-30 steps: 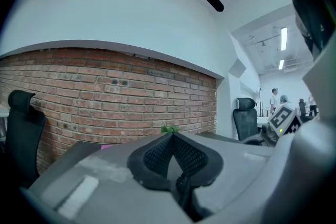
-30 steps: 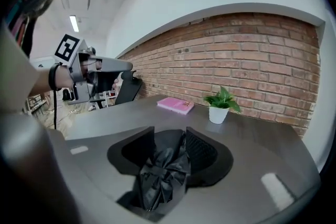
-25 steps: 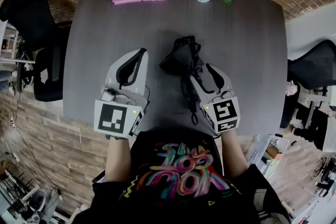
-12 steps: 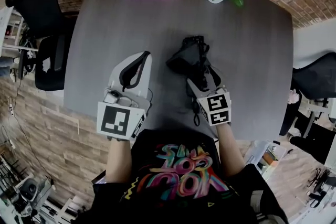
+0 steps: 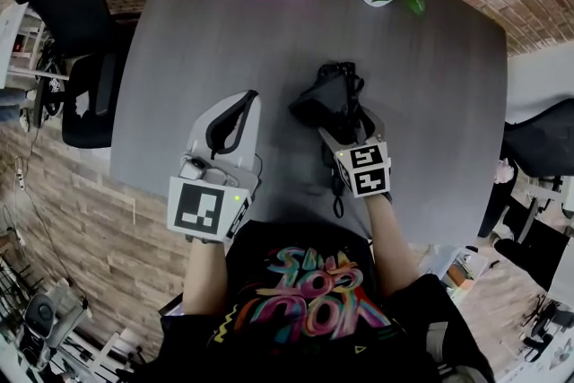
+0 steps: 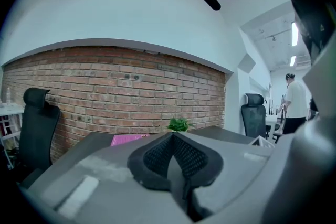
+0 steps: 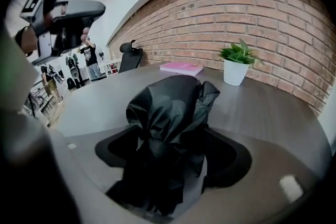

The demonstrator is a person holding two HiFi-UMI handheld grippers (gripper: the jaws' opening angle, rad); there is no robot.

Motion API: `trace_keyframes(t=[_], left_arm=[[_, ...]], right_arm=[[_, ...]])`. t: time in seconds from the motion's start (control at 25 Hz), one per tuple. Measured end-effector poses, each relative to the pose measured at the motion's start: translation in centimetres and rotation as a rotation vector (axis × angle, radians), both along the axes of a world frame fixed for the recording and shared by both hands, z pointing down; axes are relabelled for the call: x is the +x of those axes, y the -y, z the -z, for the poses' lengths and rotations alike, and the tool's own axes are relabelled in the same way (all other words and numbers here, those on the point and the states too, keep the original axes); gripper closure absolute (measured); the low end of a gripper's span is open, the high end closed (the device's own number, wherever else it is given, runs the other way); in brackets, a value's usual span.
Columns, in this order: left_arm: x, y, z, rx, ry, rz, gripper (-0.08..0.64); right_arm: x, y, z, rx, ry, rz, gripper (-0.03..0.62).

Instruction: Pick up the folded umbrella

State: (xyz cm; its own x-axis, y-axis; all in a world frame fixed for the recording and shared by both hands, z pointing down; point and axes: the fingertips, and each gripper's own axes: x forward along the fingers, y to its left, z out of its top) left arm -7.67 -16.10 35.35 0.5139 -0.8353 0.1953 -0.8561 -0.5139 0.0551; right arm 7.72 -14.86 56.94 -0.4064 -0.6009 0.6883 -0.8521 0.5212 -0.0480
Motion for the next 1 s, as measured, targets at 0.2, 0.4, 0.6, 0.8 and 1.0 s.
trace_keyframes(t=[0.2, 0.4, 0.6, 0.8, 1.0], left_arm=[[-0.1, 0.0, -0.3, -0.008, -0.001, 0.007, 0.558], [-0.3, 0.2, -0.4, -0.011, -0.001, 0.018, 0.558], [-0.6, 0.2, -0.4, -0.016, -0.002, 0.027, 0.56], [-0.4, 0.1, -0.4, -0.011, -0.005, 0.021, 0.558], [-0.1, 0.1, -0.2, -0.002, -0.007, 0.009, 0.558]], right_arm=[[-0.9, 1.2, -1.1, -0.04, -0.019, 0.034, 0.203], [-1.6, 1.4, -2.3, -0.089, -0.03, 0.1, 0.176], [-2.1, 1.5, -3.0, -0.13, -0.021, 0.136, 0.154], [-2.2, 1.4, -3.2, -0.151, -0.008, 0.138, 0.156], [-2.1, 1.5, -3.1, -0.146, -0.015, 0.115, 0.195]])
